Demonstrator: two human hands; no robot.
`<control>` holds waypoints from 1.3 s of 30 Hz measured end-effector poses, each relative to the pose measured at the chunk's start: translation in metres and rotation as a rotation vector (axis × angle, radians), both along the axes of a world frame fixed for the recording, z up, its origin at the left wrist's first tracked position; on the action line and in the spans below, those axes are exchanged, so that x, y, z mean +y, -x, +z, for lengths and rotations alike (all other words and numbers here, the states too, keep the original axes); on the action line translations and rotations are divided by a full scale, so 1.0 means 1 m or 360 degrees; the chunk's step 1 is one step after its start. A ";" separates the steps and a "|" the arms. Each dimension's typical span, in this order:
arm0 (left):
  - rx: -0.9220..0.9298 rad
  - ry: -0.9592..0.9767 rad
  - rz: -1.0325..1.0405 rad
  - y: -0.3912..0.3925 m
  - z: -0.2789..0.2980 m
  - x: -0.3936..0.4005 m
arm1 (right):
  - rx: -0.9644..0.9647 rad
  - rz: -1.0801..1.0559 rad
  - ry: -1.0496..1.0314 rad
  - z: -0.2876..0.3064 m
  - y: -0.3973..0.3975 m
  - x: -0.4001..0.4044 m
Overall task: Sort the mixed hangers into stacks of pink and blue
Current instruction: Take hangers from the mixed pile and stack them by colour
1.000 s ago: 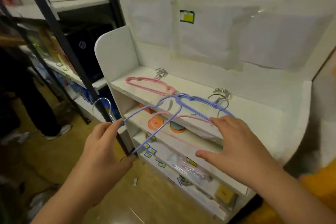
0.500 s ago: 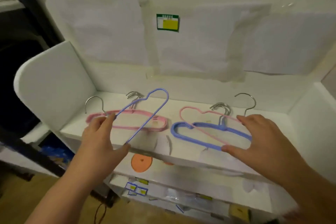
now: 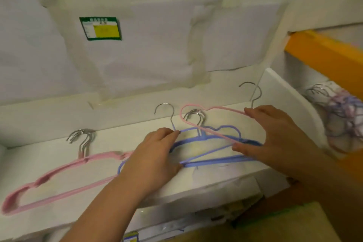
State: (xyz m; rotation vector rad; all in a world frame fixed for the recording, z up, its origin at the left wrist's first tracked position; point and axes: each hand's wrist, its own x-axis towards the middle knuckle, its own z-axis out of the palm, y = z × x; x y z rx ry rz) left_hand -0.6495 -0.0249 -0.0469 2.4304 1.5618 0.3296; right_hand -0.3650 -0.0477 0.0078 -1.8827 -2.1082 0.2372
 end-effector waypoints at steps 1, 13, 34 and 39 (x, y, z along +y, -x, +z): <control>0.0010 0.0012 -0.0074 -0.012 -0.003 0.008 | -0.0005 -0.0009 -0.0029 0.001 -0.005 -0.001; 0.0147 0.0055 -0.0313 -0.061 -0.027 0.034 | 0.0048 0.0027 0.0036 0.008 -0.037 -0.002; -0.0259 -0.0213 0.1318 0.194 0.015 -0.116 | -0.0071 0.0819 0.0054 -0.018 0.195 0.036; -0.0319 -0.0155 0.1480 0.229 0.007 -0.155 | -0.0122 0.0991 0.0110 -0.038 0.282 0.029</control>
